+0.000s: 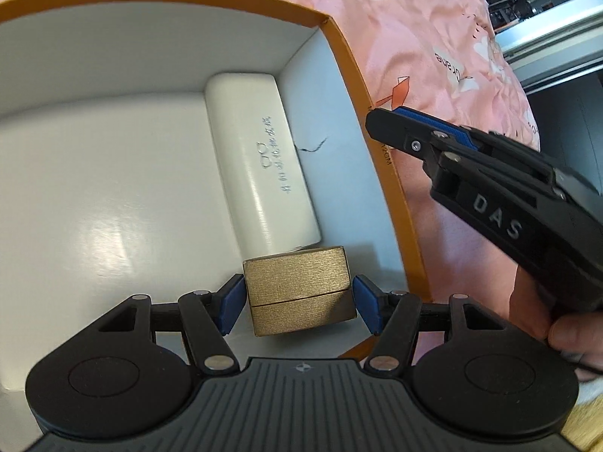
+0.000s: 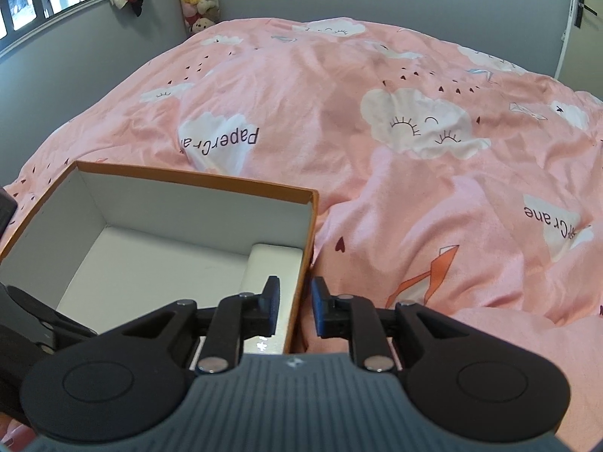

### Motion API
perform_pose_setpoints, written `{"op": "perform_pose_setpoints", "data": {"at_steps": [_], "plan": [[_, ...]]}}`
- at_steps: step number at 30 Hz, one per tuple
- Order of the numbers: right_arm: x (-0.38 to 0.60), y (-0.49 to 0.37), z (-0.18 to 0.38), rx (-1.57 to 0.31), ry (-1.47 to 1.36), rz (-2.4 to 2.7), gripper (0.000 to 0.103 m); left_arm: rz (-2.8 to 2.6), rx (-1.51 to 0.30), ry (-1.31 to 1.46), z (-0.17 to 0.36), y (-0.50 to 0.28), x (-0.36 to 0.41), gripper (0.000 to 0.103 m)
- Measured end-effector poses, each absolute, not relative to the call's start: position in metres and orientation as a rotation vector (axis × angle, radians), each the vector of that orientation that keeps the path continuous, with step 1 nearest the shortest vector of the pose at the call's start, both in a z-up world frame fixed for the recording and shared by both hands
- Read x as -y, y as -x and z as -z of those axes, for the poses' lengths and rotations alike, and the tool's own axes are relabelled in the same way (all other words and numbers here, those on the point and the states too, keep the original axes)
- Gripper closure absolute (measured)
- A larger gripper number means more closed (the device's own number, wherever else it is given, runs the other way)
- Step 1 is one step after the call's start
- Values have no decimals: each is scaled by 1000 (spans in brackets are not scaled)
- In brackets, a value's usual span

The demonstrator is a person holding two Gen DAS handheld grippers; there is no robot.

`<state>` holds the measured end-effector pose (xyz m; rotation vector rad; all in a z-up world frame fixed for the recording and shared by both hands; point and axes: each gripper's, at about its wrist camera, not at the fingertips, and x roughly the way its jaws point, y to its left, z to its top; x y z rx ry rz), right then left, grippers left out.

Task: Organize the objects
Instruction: 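Lower the white case into the box and open the right tool while the left tool lowers the gold box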

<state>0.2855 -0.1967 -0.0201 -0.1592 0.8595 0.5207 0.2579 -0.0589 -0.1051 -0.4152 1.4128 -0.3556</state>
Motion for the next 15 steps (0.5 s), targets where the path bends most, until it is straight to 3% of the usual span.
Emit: {"op": "perform_pose_setpoints", "data": {"at_steps": [12, 15], "plan": [[201, -284, 24, -865, 141, -517, 77, 354, -1408, 504, 107, -264, 56, 30], [200, -282, 23, -861, 142, -517, 77, 345, -1387, 453, 101, -261, 57, 35]]}}
